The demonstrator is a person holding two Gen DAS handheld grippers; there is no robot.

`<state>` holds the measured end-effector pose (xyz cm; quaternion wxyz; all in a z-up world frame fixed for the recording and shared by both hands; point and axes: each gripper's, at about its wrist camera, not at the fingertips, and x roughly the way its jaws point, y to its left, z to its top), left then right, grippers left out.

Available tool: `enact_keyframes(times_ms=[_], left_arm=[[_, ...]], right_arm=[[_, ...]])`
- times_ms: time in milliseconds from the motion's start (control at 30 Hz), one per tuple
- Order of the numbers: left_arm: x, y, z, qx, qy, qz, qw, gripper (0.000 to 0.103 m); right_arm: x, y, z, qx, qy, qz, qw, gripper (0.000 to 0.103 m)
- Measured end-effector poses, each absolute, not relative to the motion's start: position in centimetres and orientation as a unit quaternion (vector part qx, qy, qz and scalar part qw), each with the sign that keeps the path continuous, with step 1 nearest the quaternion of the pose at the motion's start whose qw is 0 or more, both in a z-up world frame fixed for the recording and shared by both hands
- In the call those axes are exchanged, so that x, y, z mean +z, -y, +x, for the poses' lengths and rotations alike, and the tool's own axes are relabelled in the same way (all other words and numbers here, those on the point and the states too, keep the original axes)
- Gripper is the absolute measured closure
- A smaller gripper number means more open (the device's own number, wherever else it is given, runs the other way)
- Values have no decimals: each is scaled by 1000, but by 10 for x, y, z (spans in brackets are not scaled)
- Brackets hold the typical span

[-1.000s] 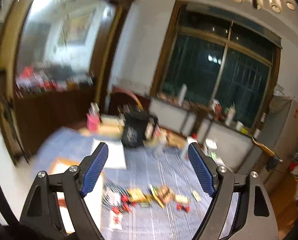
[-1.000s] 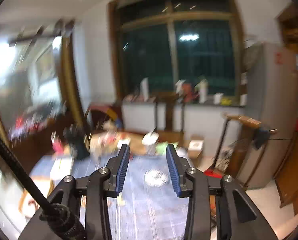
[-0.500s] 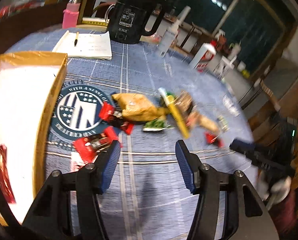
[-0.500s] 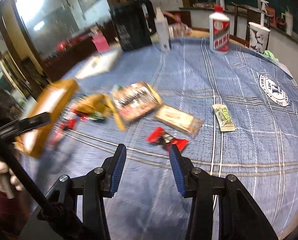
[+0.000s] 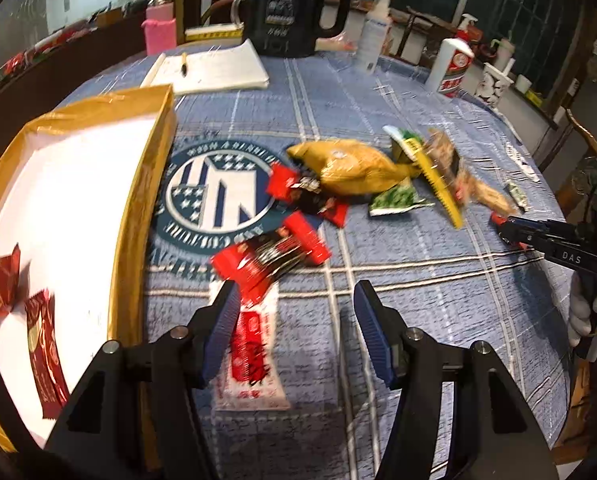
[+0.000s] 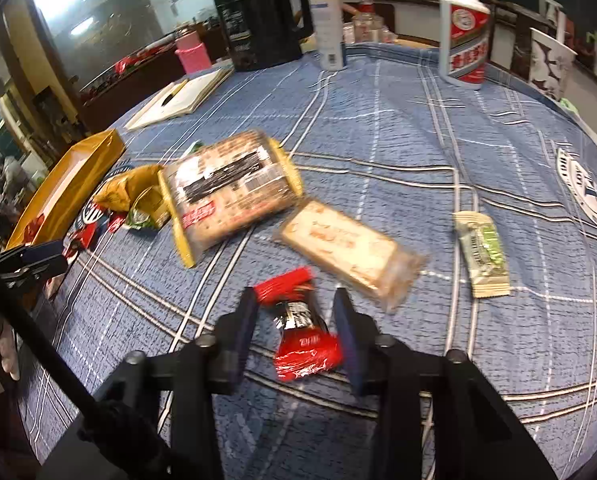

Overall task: Organize snacks
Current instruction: 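Grasp the white-red candy stick with the left gripper while the right grasps a red candy, then carry both candies over the white tray and release them inside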

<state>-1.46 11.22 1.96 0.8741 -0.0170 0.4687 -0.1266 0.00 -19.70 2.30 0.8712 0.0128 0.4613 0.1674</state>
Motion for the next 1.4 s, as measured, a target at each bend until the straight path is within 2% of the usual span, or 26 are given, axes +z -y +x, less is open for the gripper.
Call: enact_keyframes(times_ms=[300,333,400,500,600,667,733,800,900,967,1033,1167,1400], left_arm=[[12,-106,-22,-99,-483,35,869,45],[12,-105,-24,-96,-480,46,871,58],[13,-103,-29,-103,-473,57,873,77],[16,-106,-35,-119,-471,38,874,87],[20,-107,-44,-121,-459,32,880,86],[24,-110,-48,-110,-451,33,885,75],[27,-114,-52,-100,-442,30,891,42],[27,-114,-54,-87,-439,48,893,39],[14,-106,-50,-81,-464,82,878,39],[13,-99,-54,-82,-453,113,881,43],[13,-94,-57,-107,-455,109,877,75],[17,-91,-63,-116,-443,108,882,79],[55,-121,-80,-133,-400,25,907,80]], right_arm=[[24,190,-10,186,-460,10,868,86],[25,190,-12,188,-460,14,868,86],[27,191,-16,194,-459,27,867,86],[31,191,-24,202,-454,35,867,86],[37,185,-33,207,-450,32,868,86],[39,179,-39,210,-449,28,868,86],[40,175,-43,214,-449,30,867,86],[41,171,-48,218,-448,33,866,86],[43,166,-54,225,-449,42,864,86],[46,161,-57,224,-446,40,865,86],[49,157,-61,226,-445,40,866,86],[58,143,-68,222,-440,26,870,86],[78,102,-79,227,-426,-2,876,86]])
